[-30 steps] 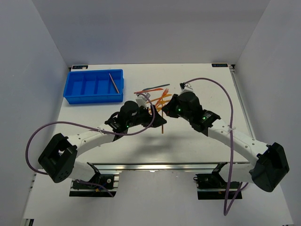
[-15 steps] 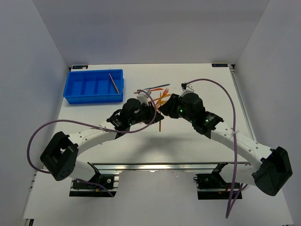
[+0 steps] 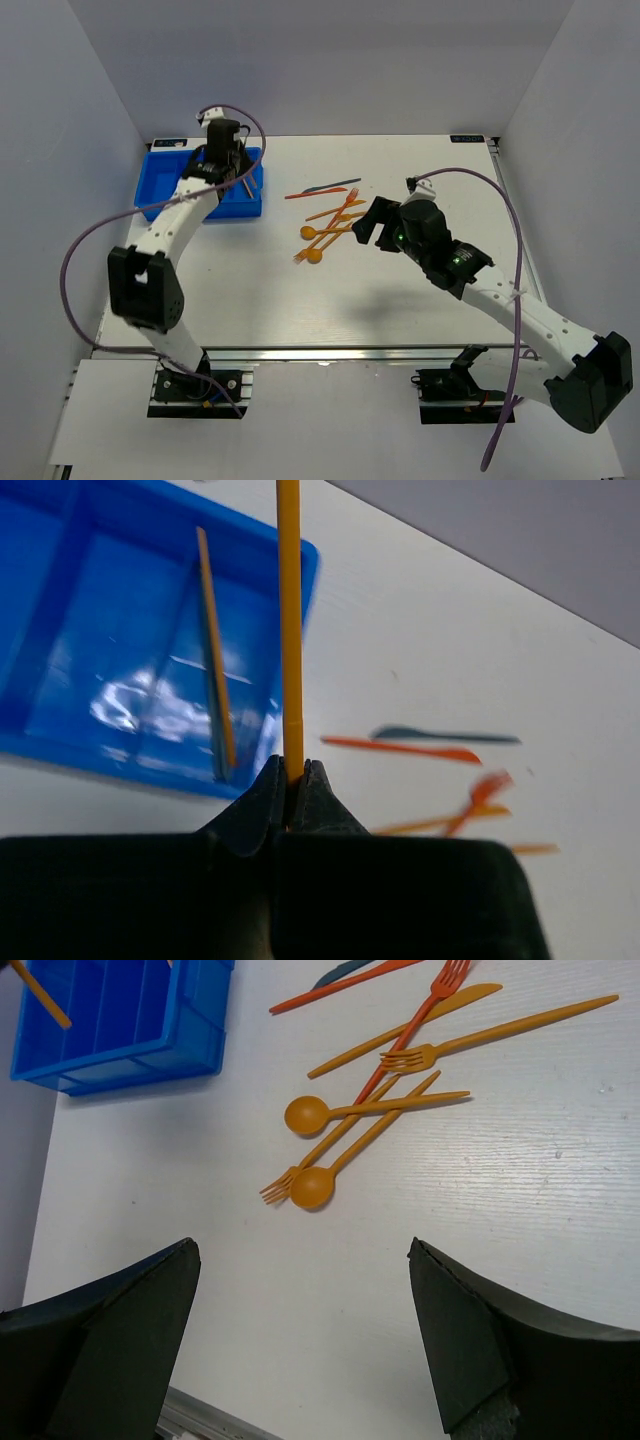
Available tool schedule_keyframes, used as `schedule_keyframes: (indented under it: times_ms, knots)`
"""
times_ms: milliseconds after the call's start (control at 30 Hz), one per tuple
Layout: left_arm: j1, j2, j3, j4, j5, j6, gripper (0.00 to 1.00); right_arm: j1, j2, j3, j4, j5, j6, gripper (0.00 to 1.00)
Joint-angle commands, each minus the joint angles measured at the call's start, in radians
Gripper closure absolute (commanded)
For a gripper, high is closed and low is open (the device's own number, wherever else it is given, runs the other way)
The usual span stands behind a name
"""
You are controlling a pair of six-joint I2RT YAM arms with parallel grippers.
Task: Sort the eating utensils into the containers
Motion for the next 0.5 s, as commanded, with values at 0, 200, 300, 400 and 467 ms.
schedule_keyframes:
  times_ms: [0, 200, 300, 400, 467]
  knots:
    - [0.047, 0.167, 0.142, -0.160, -0.073, 0.064, 1.00, -0.003, 0.011, -0.005, 0.004, -0.001, -0.041, 0.11]
    - [0.076, 0.431, 0.474, -0.224, -0.101, 0.139, 1.00, -0.004, 0.030, -0.040, 0.031, -0.054, -0.075, 0.11]
    - [0.090, 0.498, 0.546, -0.235, -0.091, 0.150, 1.00, -0.004, 0.037, -0.063, 0.056, -0.094, -0.073, 0.11]
    - [0.103, 0.500, 0.523, -0.218, -0.082, 0.138, 1.00, -0.004, 0.047, -0.066, 0.061, -0.105, -0.075, 0.11]
    - [0.108, 0.483, 0.462, -0.183, -0.084, 0.133, 0.97, -0.004, 0.048, -0.066, 0.061, -0.102, -0.076, 0.11]
